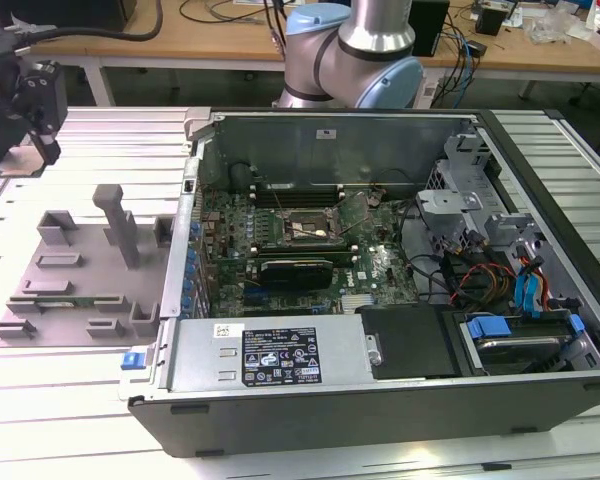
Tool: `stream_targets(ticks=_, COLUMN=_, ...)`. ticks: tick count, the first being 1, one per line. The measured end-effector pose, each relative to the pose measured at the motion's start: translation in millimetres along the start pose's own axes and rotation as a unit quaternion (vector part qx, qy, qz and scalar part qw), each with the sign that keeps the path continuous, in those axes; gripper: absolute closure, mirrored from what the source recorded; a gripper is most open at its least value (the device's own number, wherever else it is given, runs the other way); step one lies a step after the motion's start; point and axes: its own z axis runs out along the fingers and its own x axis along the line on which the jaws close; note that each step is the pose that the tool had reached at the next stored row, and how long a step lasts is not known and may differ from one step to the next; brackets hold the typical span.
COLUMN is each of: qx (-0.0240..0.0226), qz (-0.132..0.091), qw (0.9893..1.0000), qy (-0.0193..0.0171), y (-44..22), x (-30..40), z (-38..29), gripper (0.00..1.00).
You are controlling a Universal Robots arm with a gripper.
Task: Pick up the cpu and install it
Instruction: 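Pick up the cpu and move it towards the insertion slot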
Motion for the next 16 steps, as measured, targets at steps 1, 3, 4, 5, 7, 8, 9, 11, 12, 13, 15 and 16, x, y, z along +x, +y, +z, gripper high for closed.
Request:
stream_targets(ticks=1, qx=0.0, qz=0.0, qw=1.0, qy=0.0, y=0.0, x=-2.0, z=0.0, gripper=0.45)
stream_targets(ticks=3, qx=0.0, qz=0.0, qw=1.0, qy=0.0, y=0.0, x=-7.3, z=0.0, gripper=0.45)
stream_targets(ticks=4, qx=0.0, qz=0.0, qw=1.0, qy=0.0, y=0.1, x=-10.9, z=0.0, gripper=0.45)
stream_targets(ticks=5, qx=0.0, qz=0.0, qw=1.0, qy=0.0, y=0.1, x=-12.8, z=0.1, gripper=0.45)
stream_targets(ticks=7, qx=0.0, qz=0.0, qw=1.0, qy=0.0, y=0.1, x=-16.6, z=0.0, gripper=0.45)
stream_targets(ticks=8, qx=0.0, qz=0.0, qw=1.0, qy=0.0, y=0.1, x=-18.5, z=0.1, gripper=0.45)
stream_targets(ticks=9, qx=0.0001, qz=0.0, qw=1.0, qy=0.0, y=0.1, x=-19.8, z=0.0, gripper=0.45)
stream_targets(ticks=11, qx=0.0, qz=0.0, qw=1.0, qy=0.0, y=0.2, x=-25.5, z=0.1, gripper=0.45)
stream_targets(ticks=12, qx=0.0, qz=0.0, qw=1.0, qy=0.0, y=0.2, x=-27.4, z=0.1, gripper=0.45)
stream_targets(ticks=13, qx=0.0, qz=0.0, qw=1.0, qy=0.0, y=0.2, x=-28.9, z=0.1, gripper=0.45)
stream_targets(ticks=15, qx=0.0, qz=0.0, qw=1.0, qy=0.0, y=0.3, x=-32.8, z=0.1, gripper=0.45)
stream_targets(ticks=16, qx=0.0, qz=0.0, qw=1.0, qy=0.0, y=0.3, x=-34.2, z=0.1, gripper=0.45)
